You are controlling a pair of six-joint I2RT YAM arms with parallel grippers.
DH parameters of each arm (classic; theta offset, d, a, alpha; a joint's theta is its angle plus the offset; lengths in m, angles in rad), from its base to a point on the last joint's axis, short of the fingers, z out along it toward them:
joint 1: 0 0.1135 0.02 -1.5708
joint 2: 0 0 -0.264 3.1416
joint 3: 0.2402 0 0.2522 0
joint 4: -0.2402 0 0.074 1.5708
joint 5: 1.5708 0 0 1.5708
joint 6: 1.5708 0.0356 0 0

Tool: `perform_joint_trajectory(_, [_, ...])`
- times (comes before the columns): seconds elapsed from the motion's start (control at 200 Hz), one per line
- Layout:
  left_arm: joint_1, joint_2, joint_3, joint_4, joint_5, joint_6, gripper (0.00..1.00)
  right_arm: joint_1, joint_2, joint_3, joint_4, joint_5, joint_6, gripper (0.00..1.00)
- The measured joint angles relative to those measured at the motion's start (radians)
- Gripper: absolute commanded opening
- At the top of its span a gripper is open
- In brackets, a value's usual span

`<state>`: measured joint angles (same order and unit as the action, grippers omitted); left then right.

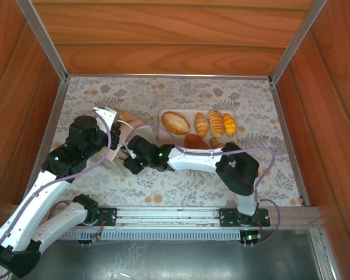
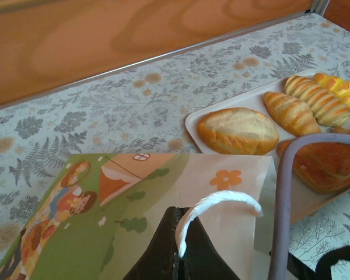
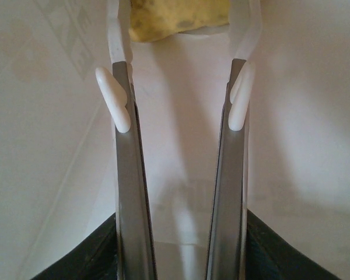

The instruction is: Take the fake bread out of the paper bag

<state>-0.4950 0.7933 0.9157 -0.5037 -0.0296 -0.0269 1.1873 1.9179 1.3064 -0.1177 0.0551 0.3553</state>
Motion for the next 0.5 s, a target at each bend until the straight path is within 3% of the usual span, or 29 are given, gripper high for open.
perform_joint_trajectory(0.5, [0.0,0.01,0.0,0.0,-0.011,0.003,0.0,-0.044,-0.029,-0.07,0.029,0.014,0.181,0.48])
